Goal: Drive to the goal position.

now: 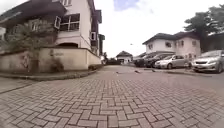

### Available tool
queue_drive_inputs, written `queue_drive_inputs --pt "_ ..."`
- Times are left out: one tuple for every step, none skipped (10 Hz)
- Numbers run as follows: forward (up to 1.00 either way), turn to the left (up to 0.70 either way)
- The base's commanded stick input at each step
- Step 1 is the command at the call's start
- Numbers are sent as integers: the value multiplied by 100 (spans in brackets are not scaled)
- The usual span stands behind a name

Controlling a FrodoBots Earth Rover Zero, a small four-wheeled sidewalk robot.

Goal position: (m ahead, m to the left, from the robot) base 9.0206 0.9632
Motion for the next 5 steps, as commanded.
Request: queue_drive_inputs --pt "70 0" --pt "70 0" --pt "70 0" --pt "70 0" --pt "70 0"
